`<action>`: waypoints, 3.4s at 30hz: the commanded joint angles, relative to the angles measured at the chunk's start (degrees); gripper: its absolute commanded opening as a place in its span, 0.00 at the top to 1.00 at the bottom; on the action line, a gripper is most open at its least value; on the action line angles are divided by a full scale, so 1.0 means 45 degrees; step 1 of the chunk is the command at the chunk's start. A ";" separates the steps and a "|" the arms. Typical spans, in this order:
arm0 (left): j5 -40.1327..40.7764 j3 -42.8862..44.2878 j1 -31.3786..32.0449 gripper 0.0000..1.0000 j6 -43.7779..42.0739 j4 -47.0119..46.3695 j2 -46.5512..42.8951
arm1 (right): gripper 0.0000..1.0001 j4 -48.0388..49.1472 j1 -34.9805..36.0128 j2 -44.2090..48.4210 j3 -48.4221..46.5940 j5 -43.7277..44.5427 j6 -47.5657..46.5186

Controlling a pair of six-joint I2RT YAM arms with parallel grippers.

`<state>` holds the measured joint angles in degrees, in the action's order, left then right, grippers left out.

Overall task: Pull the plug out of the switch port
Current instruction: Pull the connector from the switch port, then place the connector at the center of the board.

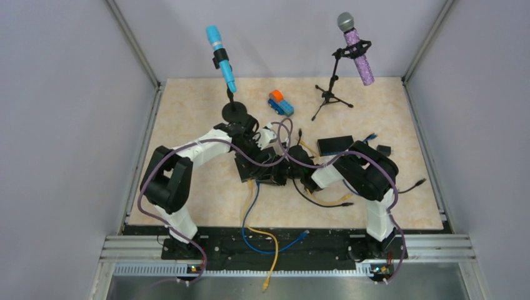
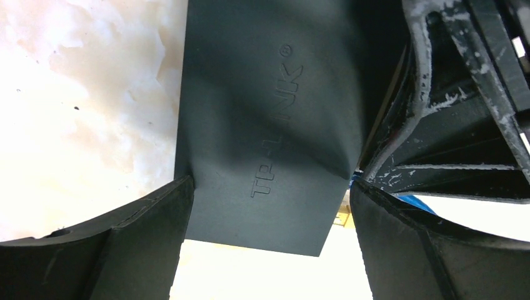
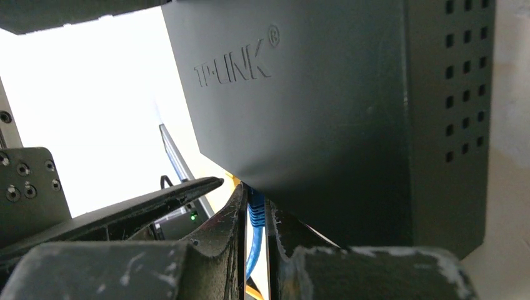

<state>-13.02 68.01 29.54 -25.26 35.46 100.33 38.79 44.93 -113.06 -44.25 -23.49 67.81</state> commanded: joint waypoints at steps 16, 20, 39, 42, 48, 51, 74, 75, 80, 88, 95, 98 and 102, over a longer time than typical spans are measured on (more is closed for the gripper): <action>0.2065 -0.1122 0.0629 0.01 0.0436 0.0398 0.0763 | 1.00 -0.0011 -0.0059 -0.0273 0.0053 -0.0008 0.0357; 0.2738 -0.0976 0.0657 0.01 0.0573 0.0762 0.1207 | 1.00 0.0145 -0.0062 0.0030 0.0334 -0.0132 0.0373; 0.2761 -0.0645 0.0625 0.02 0.1029 0.0712 0.1505 | 1.00 -0.0578 -0.0108 0.3055 0.2017 0.0260 -0.1102; 0.2740 -0.0391 0.0544 0.02 0.1510 0.0404 0.1024 | 1.00 -0.2502 -0.0178 0.4869 0.1311 0.0887 -0.2498; 0.2379 0.0331 0.0301 0.01 0.2839 -0.0554 -0.0375 | 1.00 -0.6502 -0.0177 0.8801 0.0598 0.3409 -0.4253; 0.2669 0.0497 0.0262 0.01 0.3768 -0.1361 -0.1284 | 1.00 -0.8211 -0.0197 1.0558 0.0538 0.4909 -0.4572; 0.3359 -0.3383 -0.4190 0.01 0.6747 -0.3988 -0.6922 | 1.00 -0.7287 -0.2445 1.2593 -0.4141 -0.0734 -0.3723; 0.3417 -0.3393 -0.4248 0.01 0.6770 -0.3961 -0.6952 | 1.00 -0.7019 -0.2442 1.2778 -0.4160 -0.0840 -0.3335; 0.3380 -0.3375 -0.4374 0.01 0.6875 -0.3982 -0.7105 | 1.00 -0.8909 -0.2443 1.3604 -0.6017 -0.0003 -0.4412; 0.3210 -0.3447 -0.4435 0.01 0.6951 -0.4136 -0.7244 | 1.00 -1.5887 -0.2444 1.2650 -0.9346 0.3987 -0.7618; 0.2502 -0.3505 -0.4475 0.01 0.6819 -0.4133 -0.7246 | 1.00 -1.6429 -0.2923 1.0062 -0.9077 0.2622 -0.8077; 0.1954 -0.3540 -0.4494 0.01 0.6850 -0.4182 -0.7174 | 1.00 -1.5372 -0.3510 0.8406 -0.8079 0.2111 -0.8372; 0.1035 -0.3845 -0.4514 0.01 0.6862 -0.4569 -0.7135 | 1.00 -1.2823 -0.4440 0.5797 -0.6870 0.1056 -0.8411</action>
<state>-3.22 52.21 9.56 5.32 18.87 69.12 -25.96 28.38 -78.06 -78.98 -14.13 31.53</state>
